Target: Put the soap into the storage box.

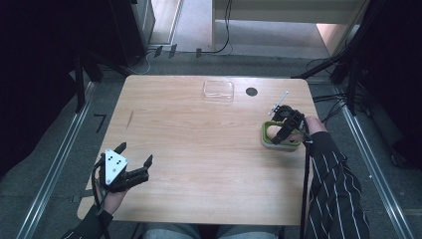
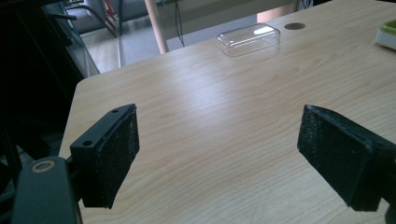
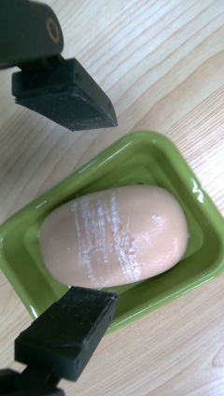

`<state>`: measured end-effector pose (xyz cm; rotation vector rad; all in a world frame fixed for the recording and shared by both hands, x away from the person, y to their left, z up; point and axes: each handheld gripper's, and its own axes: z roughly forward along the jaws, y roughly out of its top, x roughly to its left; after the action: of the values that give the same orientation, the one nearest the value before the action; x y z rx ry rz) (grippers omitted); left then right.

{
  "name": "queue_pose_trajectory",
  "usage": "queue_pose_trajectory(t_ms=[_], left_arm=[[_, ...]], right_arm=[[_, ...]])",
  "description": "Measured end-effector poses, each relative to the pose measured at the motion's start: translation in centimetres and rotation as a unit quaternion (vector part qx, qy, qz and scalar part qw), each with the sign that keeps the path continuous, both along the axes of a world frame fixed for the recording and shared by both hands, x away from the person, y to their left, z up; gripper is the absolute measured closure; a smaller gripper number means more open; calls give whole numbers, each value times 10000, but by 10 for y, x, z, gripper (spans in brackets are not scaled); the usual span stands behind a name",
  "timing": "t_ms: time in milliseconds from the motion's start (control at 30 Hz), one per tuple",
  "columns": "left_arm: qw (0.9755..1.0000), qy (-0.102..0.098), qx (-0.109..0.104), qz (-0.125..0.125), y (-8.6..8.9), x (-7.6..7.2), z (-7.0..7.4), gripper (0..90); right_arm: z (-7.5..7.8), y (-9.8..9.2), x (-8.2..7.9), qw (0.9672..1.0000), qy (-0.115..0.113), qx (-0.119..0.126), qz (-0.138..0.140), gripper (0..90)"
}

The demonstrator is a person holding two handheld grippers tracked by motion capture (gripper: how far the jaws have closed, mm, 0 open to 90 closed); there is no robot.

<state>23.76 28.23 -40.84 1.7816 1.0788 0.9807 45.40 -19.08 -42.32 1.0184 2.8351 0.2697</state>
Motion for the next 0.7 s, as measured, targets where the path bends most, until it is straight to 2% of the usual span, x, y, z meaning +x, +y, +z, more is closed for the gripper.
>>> queue_pose_trajectory(t_ms=[167,333,467,700], left_arm=[[10000,-16,-23,-28,-1,1,0,133],[10000,-1,-2,-41,-2,1,0,133],[10000,5,-8,-54,-2,1,0,133],[10000,14,-18,-78,-3,2,0,133]], right_arm=[[6,4,-7,9996,58,281,-74,113],[12,12,-15,9991,77,391,-151,74],[10,17,-20,9986,224,436,-202,44],[7,24,-30,9973,332,556,-335,39]])
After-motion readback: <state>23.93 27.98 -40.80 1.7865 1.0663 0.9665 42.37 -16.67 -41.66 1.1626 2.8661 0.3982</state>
